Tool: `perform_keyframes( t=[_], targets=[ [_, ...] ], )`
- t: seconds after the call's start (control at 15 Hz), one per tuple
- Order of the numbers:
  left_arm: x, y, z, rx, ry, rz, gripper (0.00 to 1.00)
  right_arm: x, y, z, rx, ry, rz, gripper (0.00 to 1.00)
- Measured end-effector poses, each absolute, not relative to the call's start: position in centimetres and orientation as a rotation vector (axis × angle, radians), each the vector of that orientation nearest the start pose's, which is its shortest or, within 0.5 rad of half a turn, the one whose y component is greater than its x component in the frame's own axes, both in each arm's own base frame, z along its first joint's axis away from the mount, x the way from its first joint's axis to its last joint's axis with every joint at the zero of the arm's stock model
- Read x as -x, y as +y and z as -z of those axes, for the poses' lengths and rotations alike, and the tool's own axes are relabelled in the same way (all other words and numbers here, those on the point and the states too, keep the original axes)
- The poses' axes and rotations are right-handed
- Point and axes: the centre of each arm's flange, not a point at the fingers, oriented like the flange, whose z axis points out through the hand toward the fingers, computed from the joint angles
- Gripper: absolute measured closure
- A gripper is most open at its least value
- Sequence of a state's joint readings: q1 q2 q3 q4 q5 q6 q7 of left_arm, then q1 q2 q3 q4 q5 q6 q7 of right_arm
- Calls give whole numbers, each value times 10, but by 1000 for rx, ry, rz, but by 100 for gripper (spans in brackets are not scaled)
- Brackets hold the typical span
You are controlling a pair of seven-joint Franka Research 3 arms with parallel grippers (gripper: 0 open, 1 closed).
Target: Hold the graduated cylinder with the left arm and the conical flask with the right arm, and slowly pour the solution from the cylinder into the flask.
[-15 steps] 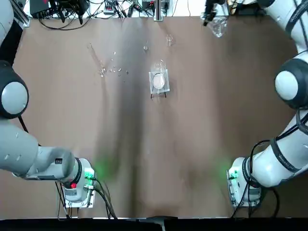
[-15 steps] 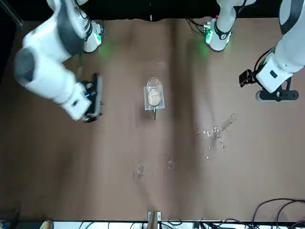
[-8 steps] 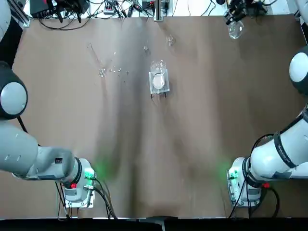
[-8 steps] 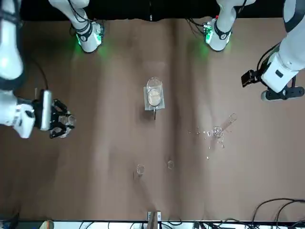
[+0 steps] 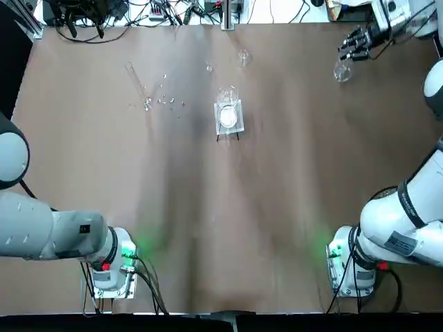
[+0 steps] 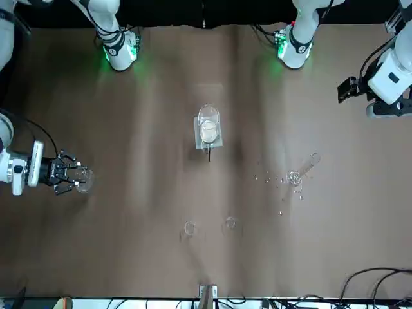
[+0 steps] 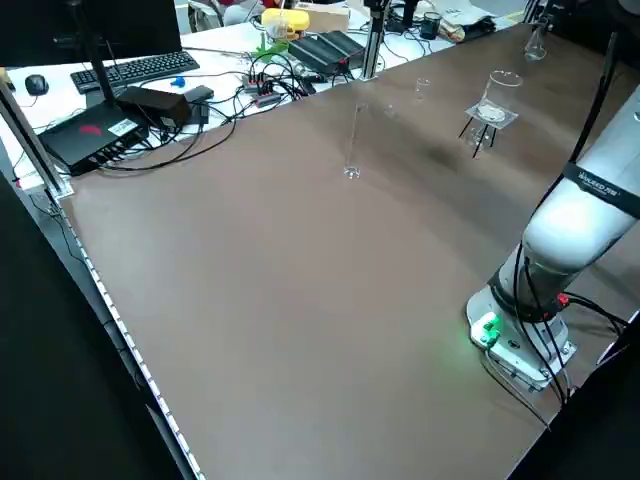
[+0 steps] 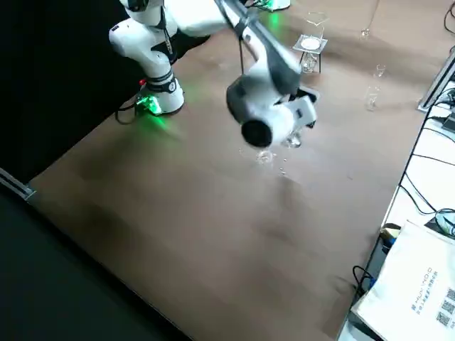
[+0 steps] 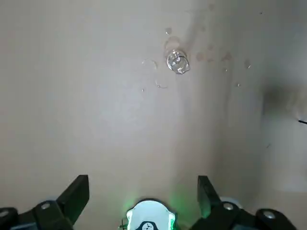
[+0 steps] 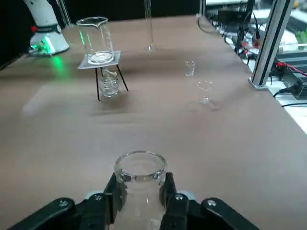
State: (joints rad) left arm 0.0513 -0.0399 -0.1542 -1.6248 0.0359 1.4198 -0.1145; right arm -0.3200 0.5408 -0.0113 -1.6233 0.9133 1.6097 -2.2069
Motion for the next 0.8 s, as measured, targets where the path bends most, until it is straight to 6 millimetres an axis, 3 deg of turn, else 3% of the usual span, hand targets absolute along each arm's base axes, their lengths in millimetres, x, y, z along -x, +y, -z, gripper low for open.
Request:
perform_keyframes(
  t=[0.2, 0.8],
  targets=[
    [-523, -58, -607, 3076, -2, -243, 0, -608, -162, -265, 1528, -1503, 916, 61],
    [-528, -63, -599, 3075, 12, -256, 0, -569, -200, -180, 1383, -1385, 1061, 61]
  ],
)
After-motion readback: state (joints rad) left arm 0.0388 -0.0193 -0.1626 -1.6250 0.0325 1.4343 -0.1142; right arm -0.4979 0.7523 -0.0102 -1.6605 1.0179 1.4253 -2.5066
